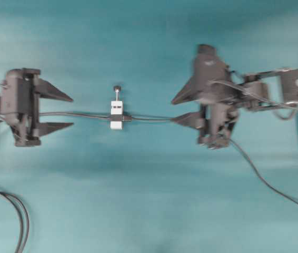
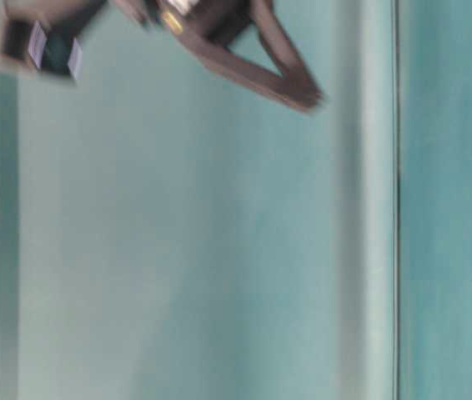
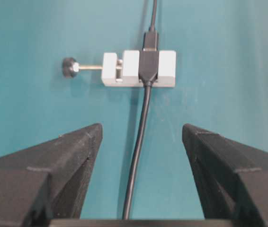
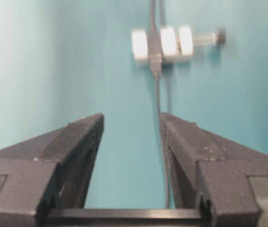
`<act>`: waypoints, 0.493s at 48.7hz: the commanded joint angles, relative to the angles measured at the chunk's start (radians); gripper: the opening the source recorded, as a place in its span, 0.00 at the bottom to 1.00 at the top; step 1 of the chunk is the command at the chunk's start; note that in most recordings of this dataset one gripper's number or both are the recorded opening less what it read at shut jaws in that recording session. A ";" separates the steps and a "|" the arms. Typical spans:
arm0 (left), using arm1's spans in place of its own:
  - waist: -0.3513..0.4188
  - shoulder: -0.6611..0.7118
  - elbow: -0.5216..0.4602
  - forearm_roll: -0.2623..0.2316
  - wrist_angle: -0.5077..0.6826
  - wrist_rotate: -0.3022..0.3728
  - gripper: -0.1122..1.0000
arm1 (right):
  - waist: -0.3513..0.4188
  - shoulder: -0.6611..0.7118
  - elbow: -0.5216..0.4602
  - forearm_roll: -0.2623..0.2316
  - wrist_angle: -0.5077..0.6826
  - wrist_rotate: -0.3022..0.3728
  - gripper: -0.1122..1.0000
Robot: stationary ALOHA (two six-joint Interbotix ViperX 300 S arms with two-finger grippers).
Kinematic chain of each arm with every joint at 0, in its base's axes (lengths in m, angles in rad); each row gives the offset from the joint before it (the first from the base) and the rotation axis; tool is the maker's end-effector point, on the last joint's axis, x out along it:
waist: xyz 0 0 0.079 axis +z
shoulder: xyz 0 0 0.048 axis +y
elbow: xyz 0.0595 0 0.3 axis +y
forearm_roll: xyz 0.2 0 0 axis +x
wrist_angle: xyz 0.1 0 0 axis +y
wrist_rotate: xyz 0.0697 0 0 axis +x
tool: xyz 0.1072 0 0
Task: Insert the USB cable into the female connector supported by the left arm.
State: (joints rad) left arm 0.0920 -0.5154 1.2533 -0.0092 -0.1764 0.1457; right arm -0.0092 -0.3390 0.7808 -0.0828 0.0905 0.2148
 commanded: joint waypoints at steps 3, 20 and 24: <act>-0.002 -0.147 0.037 0.002 -0.012 -0.012 0.79 | -0.014 -0.130 0.114 -0.002 -0.221 -0.002 0.58; 0.002 -0.462 0.066 0.002 0.155 -0.015 0.79 | -0.032 -0.278 0.353 0.000 -0.508 -0.002 0.58; 0.002 -0.497 0.066 -0.008 0.183 -0.023 0.78 | -0.037 -0.290 0.367 0.000 -0.534 -0.003 0.58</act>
State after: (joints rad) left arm 0.0920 -0.9863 1.3315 -0.0092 -0.0169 0.1442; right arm -0.0399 -0.6136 1.1520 -0.0828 -0.4111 0.2117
